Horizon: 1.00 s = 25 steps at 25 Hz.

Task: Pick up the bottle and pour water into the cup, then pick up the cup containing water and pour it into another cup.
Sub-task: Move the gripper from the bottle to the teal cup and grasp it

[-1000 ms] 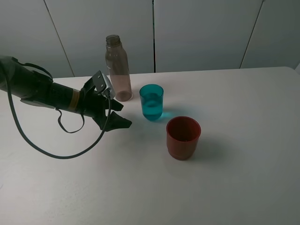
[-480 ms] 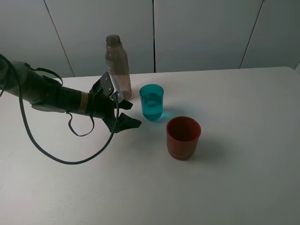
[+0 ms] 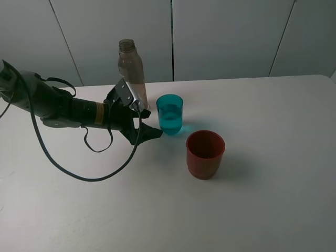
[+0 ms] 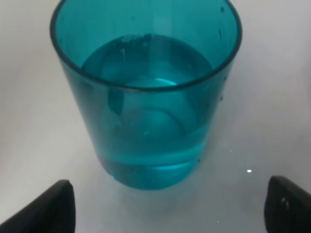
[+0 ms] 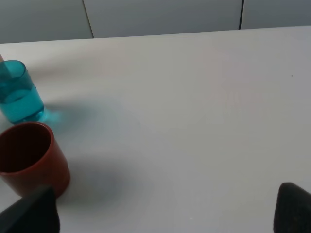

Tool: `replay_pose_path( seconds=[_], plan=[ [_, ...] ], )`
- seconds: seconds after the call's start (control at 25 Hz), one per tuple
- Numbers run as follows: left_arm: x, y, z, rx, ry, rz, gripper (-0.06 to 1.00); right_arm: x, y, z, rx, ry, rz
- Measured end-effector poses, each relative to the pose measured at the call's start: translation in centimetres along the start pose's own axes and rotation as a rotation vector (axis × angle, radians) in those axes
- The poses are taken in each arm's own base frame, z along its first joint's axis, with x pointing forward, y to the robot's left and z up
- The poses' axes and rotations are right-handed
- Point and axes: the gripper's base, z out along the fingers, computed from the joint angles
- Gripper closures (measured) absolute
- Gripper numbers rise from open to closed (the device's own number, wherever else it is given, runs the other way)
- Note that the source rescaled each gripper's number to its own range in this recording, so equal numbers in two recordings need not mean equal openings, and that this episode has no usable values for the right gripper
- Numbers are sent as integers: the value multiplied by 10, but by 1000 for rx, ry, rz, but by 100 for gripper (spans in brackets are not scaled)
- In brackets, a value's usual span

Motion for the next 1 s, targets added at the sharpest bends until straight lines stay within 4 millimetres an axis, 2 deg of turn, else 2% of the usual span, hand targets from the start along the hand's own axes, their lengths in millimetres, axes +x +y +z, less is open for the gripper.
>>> replay_pose_path(
  seconds=[0.6, 0.84, 1.0],
  plan=[
    [-7, -4, 9, -52, -49, 4, -4, 0, 0, 0, 0, 0, -2],
    [2, -12, 23, -46, -36, 21, -4, 0, 0, 0, 0, 0, -2],
    [1, -9, 32, -52, -49, 25, -4, 0, 0, 0, 0, 0, -2]
  ],
)
